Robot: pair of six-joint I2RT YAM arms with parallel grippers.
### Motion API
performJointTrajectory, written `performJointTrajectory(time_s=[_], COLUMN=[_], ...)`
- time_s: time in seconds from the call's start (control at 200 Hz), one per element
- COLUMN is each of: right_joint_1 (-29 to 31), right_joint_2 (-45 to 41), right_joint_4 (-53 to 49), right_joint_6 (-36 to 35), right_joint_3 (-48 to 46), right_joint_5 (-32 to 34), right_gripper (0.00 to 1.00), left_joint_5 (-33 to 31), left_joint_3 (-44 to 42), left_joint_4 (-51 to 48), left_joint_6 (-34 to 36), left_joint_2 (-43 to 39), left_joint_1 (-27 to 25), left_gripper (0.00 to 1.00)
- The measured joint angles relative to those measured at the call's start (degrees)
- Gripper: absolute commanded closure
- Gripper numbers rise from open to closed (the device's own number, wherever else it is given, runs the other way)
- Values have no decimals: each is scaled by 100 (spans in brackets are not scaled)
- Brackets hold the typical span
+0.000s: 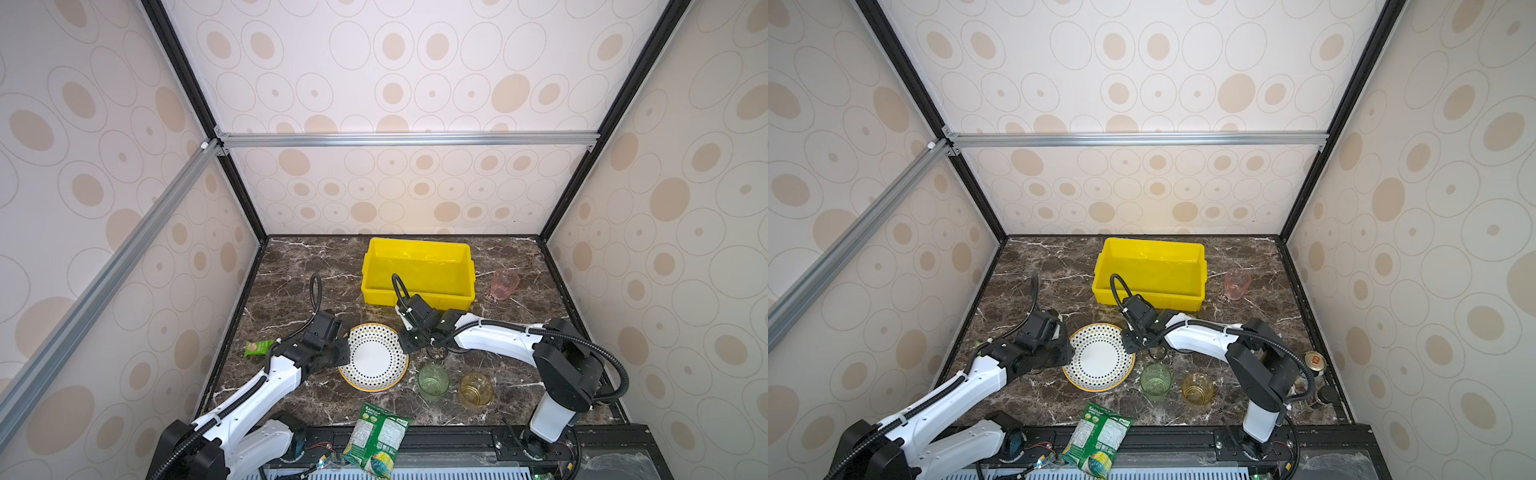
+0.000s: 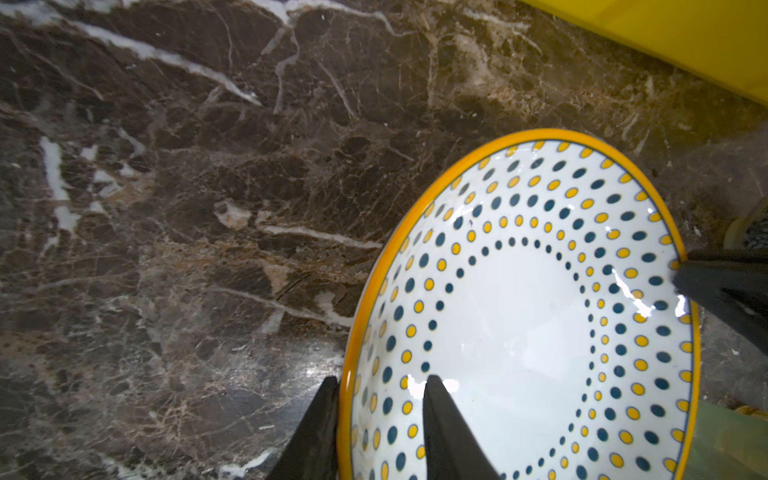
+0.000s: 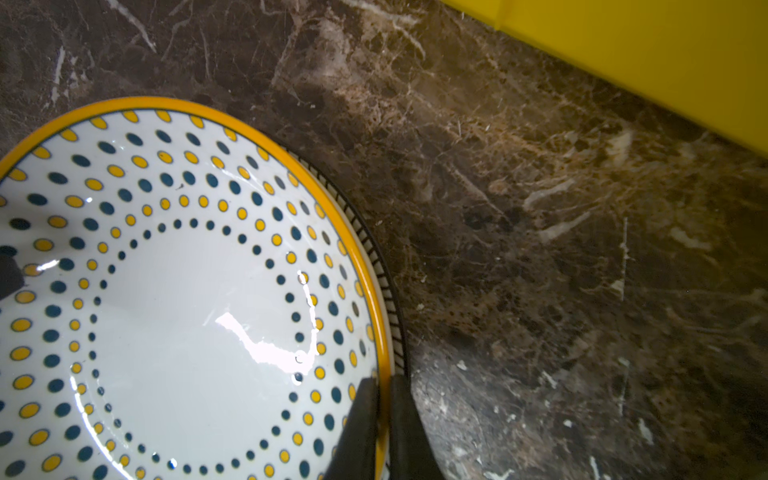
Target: Place the mixed dishes into the plastic bin
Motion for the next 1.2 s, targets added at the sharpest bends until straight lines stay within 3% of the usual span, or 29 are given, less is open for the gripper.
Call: performJointTrajectory(time_s=[0.6, 1.2], right_joint_1=[17, 15], right_joint_2=[-13, -11], right_joint_4=[-101, -59], right_joint_6=[-81, -94], right_joint_3=[11, 11], right_joint_5=[-11, -42], right_gripper=[88, 90], left_joint_5=[-153, 125], left_joint_3=[234, -20], left_joint_4=[-334, -87], left_joint_6=[4, -243], left_joint_2=[31, 72], left_joint_1=[0, 24], left_gripper=[69, 71])
